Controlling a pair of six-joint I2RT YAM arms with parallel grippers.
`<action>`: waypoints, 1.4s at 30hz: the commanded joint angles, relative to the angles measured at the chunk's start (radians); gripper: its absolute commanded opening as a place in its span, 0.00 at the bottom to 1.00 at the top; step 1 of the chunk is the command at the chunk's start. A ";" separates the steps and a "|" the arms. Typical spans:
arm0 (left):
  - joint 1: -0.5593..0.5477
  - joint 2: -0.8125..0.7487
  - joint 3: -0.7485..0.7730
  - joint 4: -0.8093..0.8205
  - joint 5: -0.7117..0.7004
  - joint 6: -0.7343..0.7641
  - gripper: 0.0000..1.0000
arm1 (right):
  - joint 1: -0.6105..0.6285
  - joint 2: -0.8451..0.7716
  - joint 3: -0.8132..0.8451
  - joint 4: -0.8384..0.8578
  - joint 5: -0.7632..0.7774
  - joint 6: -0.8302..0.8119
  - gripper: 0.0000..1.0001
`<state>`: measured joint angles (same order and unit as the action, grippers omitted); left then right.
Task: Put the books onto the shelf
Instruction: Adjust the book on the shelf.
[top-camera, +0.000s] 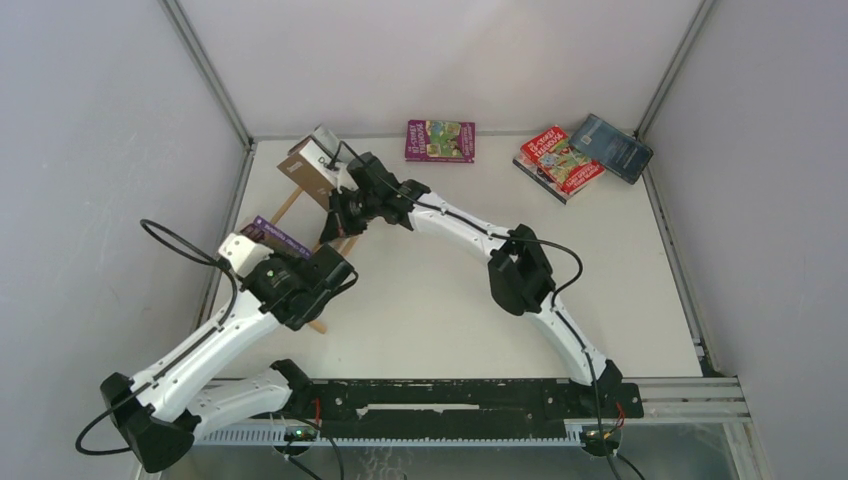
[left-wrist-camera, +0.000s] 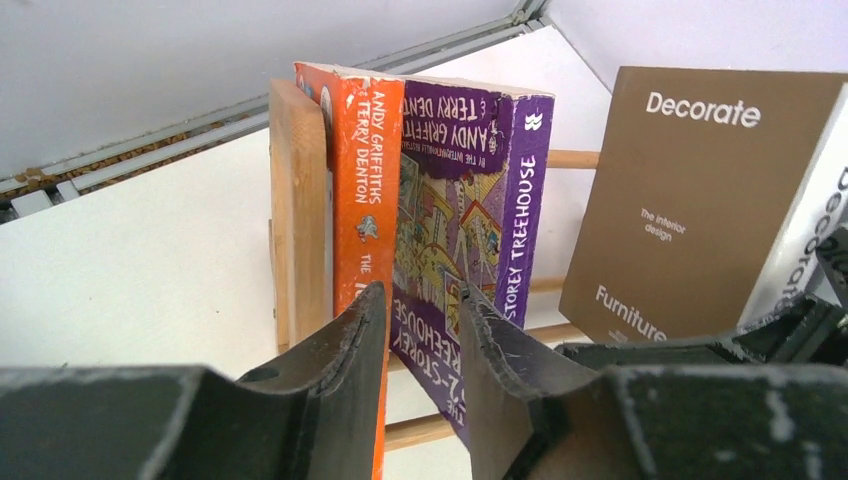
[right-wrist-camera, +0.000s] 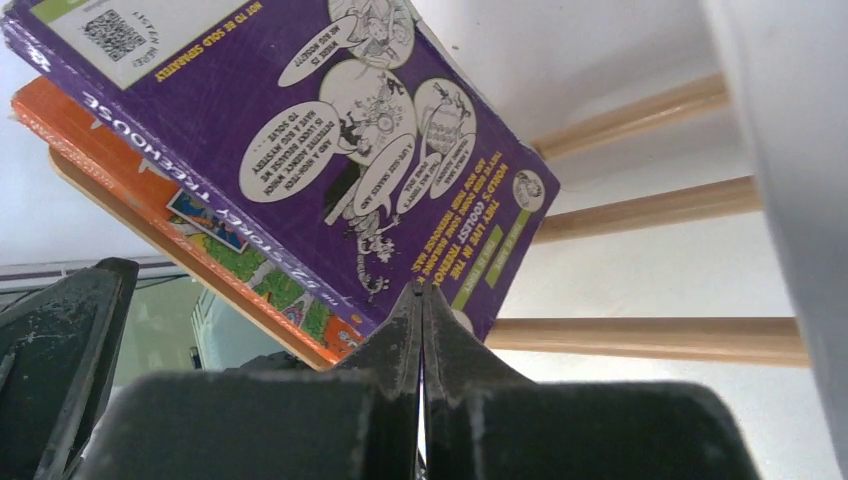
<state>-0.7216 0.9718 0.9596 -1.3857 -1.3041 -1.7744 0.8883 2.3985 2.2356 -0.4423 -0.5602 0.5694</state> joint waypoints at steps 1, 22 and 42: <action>-0.013 -0.046 -0.003 0.017 -0.015 0.100 0.37 | 0.024 0.054 0.110 -0.030 -0.012 -0.026 0.00; -0.049 -0.222 -0.005 0.329 0.031 0.616 0.36 | 0.097 0.043 0.061 -0.013 0.352 -0.164 0.00; -0.050 -0.295 0.009 0.349 0.020 0.716 0.34 | -0.023 -0.056 -0.030 0.141 0.616 -0.405 0.00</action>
<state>-0.7685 0.6903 0.9596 -1.0546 -1.2625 -1.0969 0.8722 2.4195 2.1811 -0.3653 -0.0025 0.2417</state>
